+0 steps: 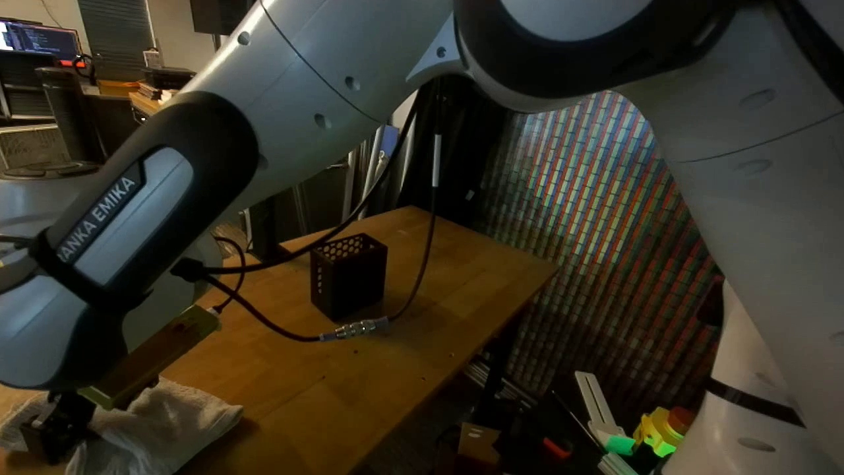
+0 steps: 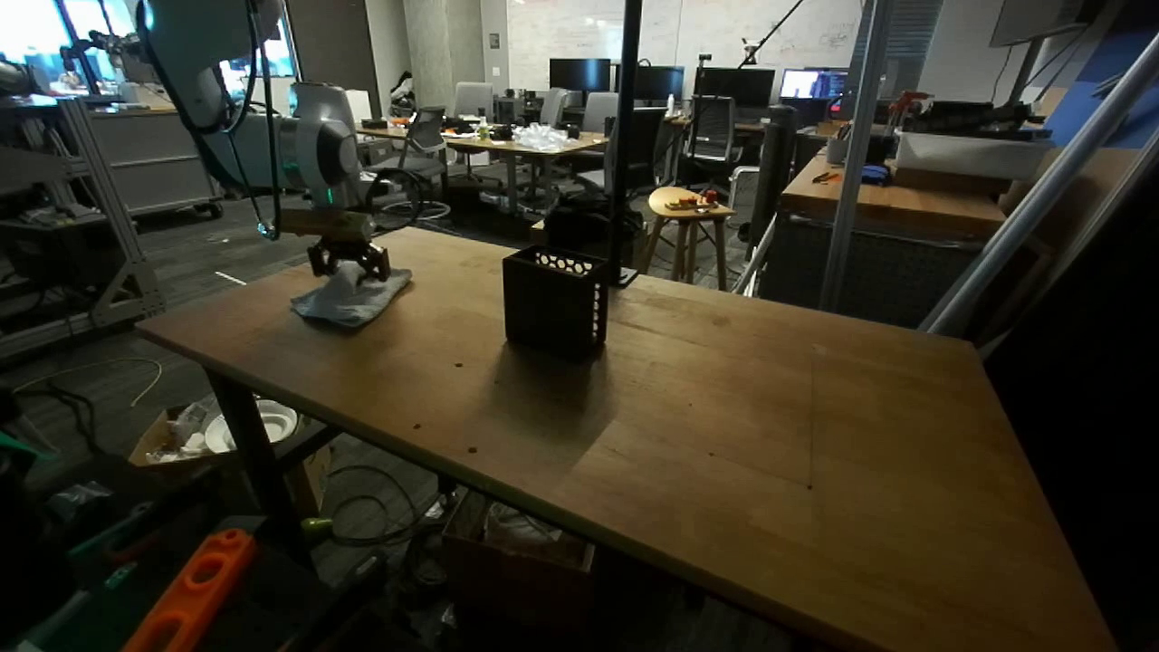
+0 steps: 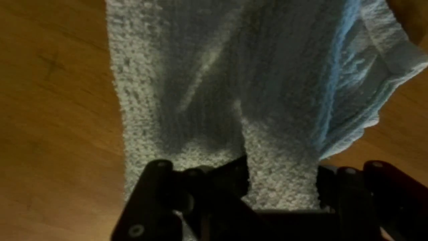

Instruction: Pick up the cloth and put it in the box

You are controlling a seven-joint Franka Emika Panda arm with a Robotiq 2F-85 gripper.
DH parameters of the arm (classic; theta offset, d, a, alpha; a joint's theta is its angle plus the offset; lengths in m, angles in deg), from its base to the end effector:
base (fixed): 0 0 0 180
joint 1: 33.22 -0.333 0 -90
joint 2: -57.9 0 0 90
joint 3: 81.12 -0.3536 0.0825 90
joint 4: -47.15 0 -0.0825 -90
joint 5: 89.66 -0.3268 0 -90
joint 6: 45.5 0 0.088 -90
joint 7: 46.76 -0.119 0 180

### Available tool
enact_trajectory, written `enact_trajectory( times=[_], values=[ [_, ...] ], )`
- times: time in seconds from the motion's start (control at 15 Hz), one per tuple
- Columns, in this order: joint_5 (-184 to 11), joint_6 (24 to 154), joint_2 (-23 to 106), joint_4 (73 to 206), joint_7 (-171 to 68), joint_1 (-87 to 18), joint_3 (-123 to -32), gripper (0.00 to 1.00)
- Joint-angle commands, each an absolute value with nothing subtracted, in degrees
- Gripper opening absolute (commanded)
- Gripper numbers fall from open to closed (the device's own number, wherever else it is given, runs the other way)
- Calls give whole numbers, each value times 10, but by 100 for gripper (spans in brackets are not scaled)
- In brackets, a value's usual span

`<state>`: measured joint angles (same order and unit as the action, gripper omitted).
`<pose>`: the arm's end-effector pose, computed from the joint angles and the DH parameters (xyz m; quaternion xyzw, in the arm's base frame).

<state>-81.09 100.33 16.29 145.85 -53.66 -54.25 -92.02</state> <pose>0.5773 0.3374 0.2407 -0.9670 -0.2480 -0.0479 0.0341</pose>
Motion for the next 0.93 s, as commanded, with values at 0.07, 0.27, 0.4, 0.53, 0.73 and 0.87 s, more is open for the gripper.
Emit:
enact_trajectory(
  times=[0.07,0.27,0.4,0.53,0.73,0.87],
  values=[
    [-836,989,222,1488,-535,-546,-931,0],
    [-837,969,251,1489,-536,-546,-930,0],
    [-834,943,274,1486,-537,-545,-927,0],
    [-827,910,293,1477,-537,-543,-920,0],
    [-821,864,326,1473,-529,-530,-908,0],
    [-815,836,355,1484,-519,-515,-898,0]
  ],
)
